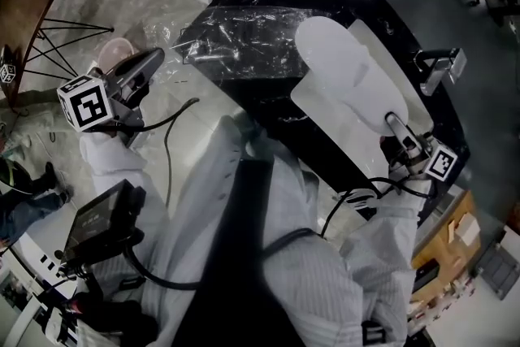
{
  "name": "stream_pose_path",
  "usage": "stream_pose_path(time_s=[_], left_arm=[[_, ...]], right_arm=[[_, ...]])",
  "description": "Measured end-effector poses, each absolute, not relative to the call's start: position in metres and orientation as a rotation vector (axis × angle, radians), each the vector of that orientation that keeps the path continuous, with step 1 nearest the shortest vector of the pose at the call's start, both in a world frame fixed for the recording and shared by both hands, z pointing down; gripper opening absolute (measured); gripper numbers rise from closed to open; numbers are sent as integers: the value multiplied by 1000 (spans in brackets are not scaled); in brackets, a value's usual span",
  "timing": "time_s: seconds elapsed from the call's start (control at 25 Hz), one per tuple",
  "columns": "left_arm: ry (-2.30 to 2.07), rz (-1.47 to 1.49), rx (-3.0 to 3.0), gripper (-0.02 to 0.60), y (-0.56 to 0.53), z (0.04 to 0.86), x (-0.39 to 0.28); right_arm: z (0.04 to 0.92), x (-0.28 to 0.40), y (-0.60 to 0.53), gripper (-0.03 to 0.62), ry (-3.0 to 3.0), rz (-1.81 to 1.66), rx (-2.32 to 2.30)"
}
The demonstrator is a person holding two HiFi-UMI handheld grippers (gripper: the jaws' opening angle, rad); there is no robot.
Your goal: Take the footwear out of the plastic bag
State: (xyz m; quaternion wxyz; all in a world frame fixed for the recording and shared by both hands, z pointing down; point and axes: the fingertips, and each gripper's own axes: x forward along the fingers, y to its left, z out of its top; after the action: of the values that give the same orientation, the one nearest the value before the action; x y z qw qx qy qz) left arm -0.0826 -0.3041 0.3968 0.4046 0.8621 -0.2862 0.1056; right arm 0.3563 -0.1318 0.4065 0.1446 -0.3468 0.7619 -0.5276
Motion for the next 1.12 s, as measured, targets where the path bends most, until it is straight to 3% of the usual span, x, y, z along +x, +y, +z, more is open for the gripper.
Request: stream_pose_path(time_s=[0.2,0.64,1.12], left_arm=[[-896,241,2188,11,-317,391,-90],[-1337,153,2321,11,-338,352,-39],[-1329,160,2432,11,-324,347,5]], right_arm=[[393,371,-129,92,2194,-1402,-1281],[350,300,-191,91,2254,-864,-1913],[350,272,-204,84,2197,-660,-2129]])
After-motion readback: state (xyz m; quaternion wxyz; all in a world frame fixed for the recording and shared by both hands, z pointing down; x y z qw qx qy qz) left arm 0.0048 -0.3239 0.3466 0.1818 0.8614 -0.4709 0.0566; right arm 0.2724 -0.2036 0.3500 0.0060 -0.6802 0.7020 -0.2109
